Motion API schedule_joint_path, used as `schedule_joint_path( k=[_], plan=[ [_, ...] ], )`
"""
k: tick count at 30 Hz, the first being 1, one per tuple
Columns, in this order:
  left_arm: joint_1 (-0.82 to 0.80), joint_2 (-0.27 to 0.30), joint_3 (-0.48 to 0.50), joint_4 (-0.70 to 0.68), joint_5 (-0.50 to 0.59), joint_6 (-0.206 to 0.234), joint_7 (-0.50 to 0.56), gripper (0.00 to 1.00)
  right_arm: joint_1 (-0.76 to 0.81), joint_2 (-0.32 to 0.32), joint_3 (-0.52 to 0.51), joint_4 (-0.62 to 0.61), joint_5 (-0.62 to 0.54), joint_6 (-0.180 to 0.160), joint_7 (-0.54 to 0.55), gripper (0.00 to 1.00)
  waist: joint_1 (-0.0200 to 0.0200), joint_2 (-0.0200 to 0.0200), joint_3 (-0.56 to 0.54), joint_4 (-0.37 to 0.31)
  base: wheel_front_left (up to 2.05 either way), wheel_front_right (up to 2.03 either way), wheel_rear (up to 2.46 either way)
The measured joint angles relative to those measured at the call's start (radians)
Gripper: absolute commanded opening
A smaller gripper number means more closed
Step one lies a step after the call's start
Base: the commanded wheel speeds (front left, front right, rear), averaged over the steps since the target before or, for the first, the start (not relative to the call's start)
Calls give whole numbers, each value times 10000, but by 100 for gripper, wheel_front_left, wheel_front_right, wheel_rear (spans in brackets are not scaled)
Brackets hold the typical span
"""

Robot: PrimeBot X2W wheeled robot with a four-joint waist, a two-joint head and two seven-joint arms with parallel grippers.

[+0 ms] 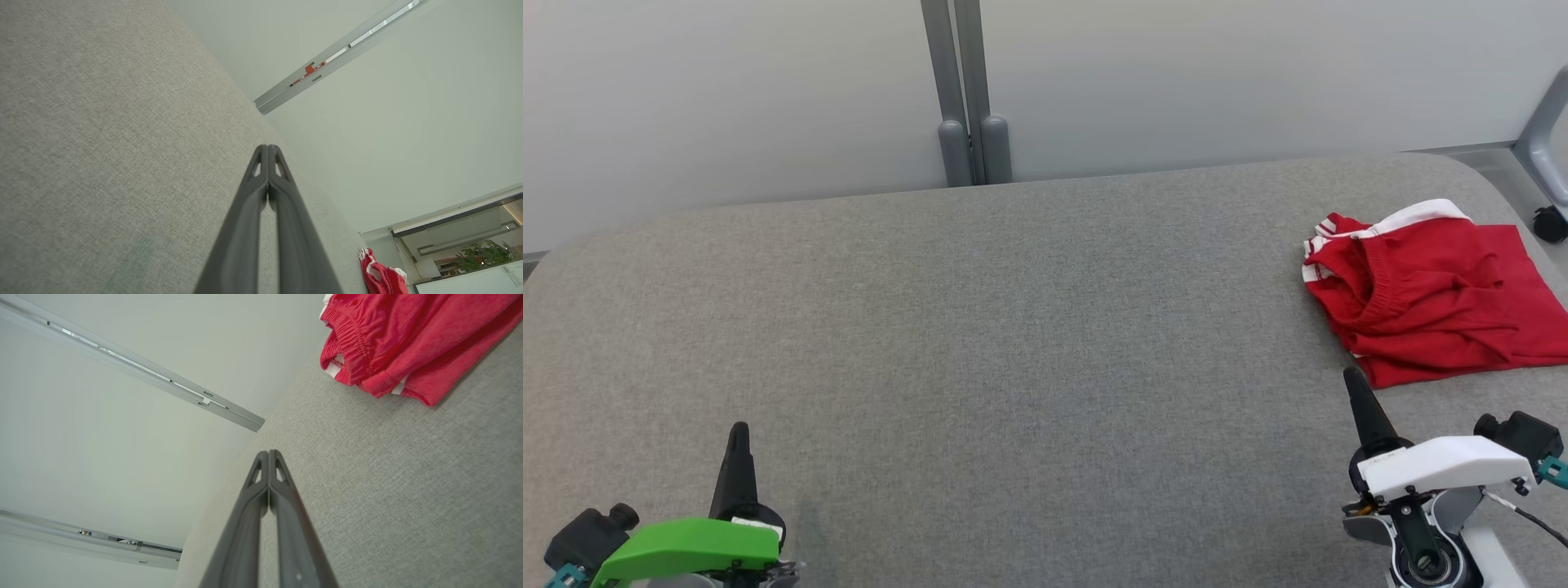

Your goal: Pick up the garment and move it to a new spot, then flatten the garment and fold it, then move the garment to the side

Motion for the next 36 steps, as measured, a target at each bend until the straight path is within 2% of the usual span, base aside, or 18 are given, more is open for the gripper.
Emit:
schedule_joint_path(
  k=[36],
  plan=[
    [-442,8,90,-102,-3496,-2,882,0,0,332,-803,-372,2863,0,892,0,0,0,142,24,0,0,0]
  ],
)
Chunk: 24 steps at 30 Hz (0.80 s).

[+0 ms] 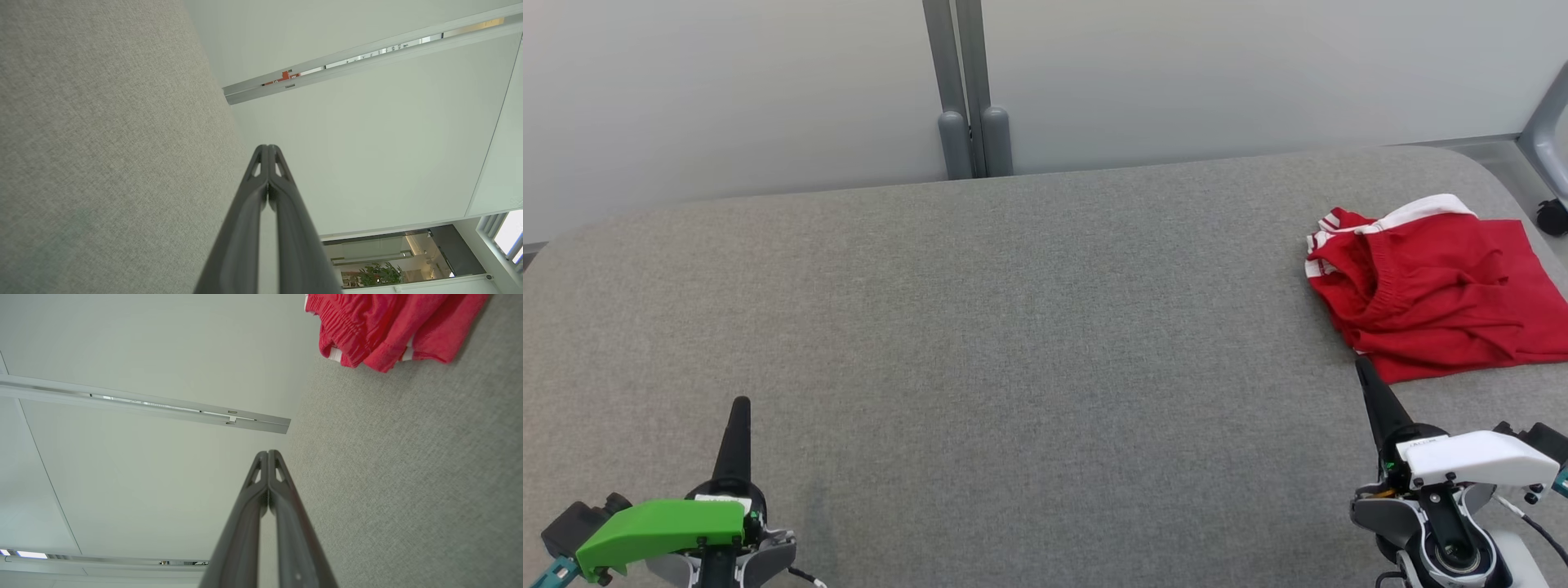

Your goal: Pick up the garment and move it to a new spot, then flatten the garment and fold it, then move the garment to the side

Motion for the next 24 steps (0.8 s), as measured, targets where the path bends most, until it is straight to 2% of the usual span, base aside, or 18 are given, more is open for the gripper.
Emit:
schedule_joint_path(
  k=[24],
  plan=[
    [-217,8,56,-67,-1760,-2,449,0,0,180,-420,-194,1457,0,472,0,0,0,94,16,0,0,0]
  ],
)
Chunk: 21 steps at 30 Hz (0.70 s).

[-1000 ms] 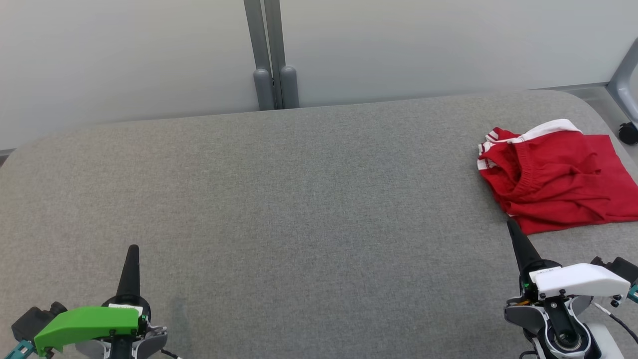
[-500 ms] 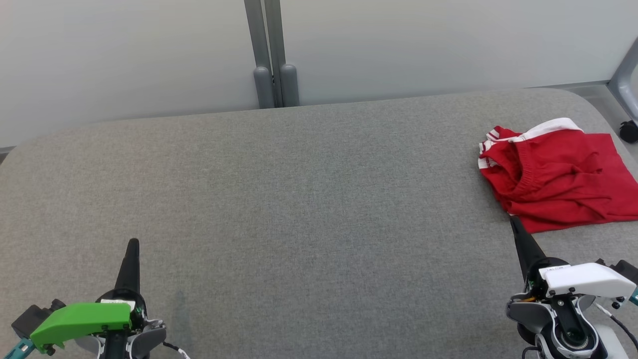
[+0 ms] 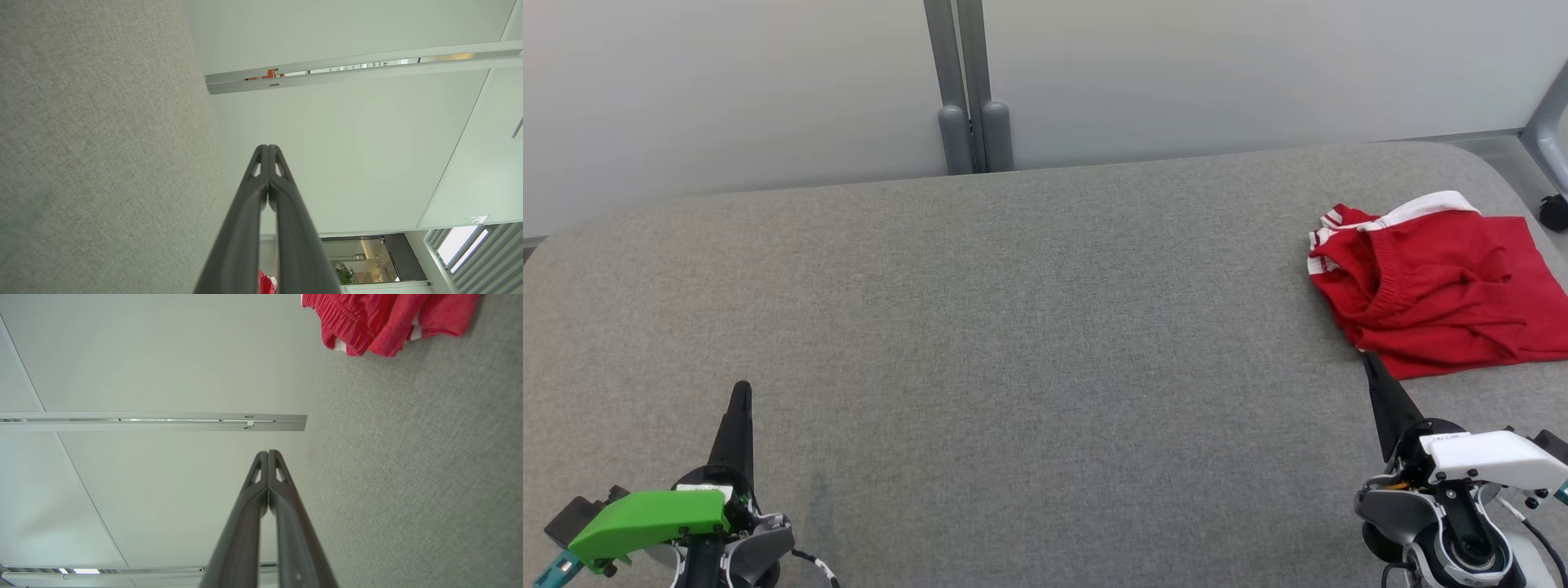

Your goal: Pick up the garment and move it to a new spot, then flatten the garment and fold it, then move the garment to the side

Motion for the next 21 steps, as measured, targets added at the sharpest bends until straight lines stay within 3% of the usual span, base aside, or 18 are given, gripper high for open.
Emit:
schedule_joint_path(
  k=[11,21],
  plan=[
    [-93,2,23,-19,-704,0,176,0,0,69,-157,-67,583,0,180,0,0,0,41,7,0,0,0],
    [-96,2,23,-23,-711,0,176,0,0,73,-157,-69,583,0,180,0,0,0,41,7,0,0,0]
  ],
)
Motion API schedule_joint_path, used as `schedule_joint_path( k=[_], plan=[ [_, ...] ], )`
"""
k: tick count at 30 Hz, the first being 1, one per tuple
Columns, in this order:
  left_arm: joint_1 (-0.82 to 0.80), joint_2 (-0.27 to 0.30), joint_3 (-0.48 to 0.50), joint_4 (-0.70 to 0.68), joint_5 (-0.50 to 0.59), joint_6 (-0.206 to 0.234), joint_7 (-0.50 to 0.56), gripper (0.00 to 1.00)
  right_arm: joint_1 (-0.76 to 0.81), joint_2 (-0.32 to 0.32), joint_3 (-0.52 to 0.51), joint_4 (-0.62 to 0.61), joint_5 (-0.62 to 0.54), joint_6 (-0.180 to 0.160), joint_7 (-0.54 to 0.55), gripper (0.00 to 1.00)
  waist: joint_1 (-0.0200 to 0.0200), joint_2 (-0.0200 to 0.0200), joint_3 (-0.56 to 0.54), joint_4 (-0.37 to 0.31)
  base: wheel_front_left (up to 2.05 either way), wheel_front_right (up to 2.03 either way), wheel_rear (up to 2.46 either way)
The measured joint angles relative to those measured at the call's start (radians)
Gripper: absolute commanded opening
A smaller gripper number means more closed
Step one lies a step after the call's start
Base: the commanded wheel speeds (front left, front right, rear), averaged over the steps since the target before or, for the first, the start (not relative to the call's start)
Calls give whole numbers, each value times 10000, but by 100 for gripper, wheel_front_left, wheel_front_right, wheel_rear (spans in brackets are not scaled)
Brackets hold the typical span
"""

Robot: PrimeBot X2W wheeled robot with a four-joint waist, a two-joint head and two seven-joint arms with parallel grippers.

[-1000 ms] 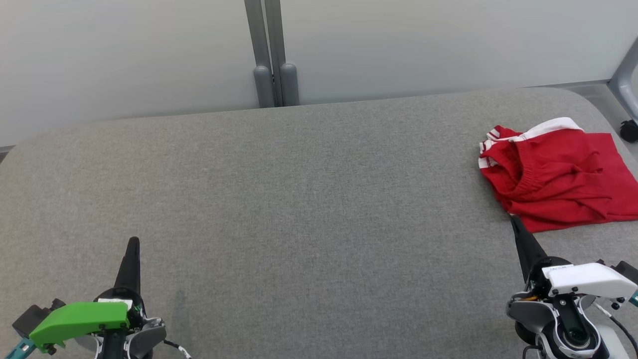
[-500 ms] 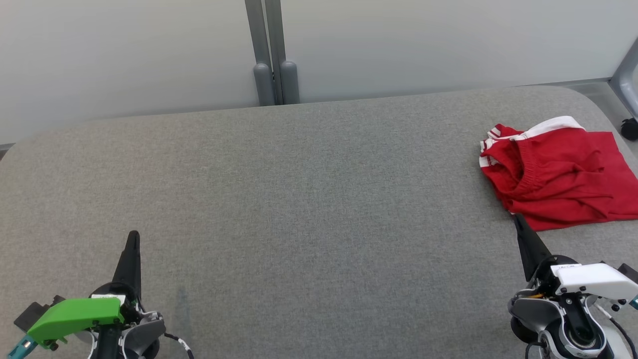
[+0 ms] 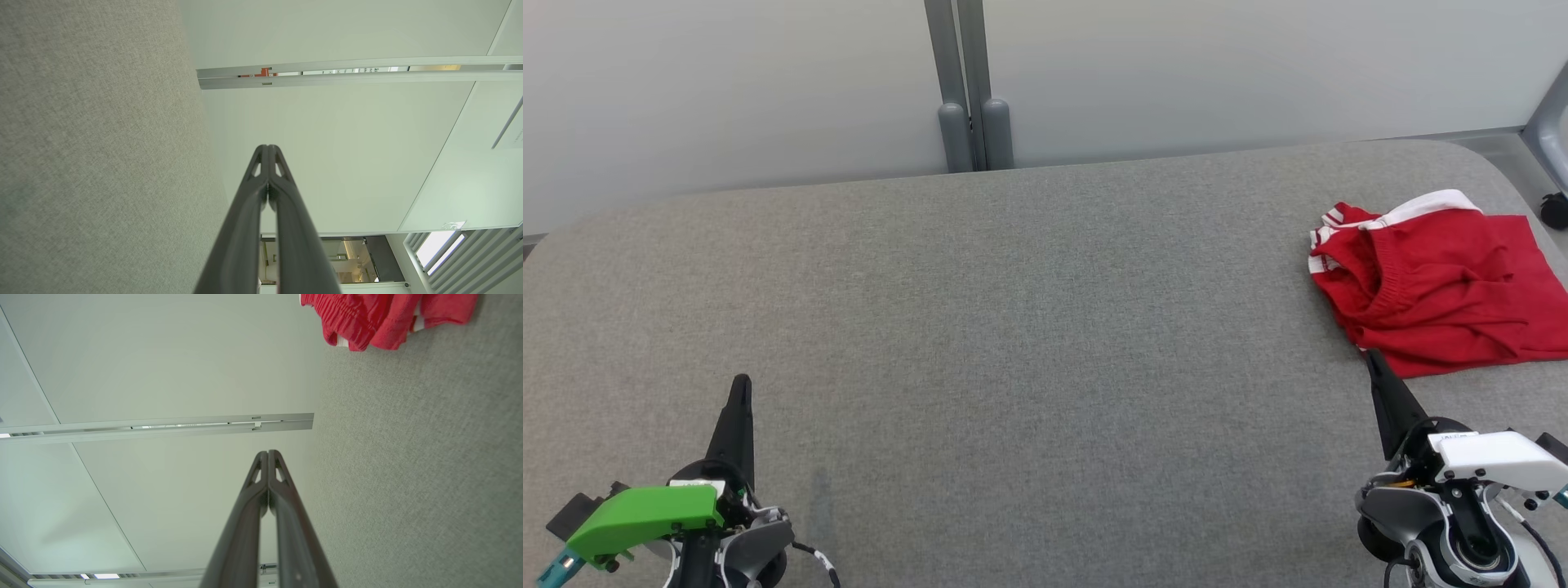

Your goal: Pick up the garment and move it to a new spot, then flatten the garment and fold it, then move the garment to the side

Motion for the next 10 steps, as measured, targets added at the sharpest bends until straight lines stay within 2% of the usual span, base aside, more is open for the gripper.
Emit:
schedule_joint_path(
  k=[10],
  plan=[
    [0,0,0,0,0,0,0,0,0,0,0,0,0,0,0,0,0,0,0,0,0,0,0]
  ],
)
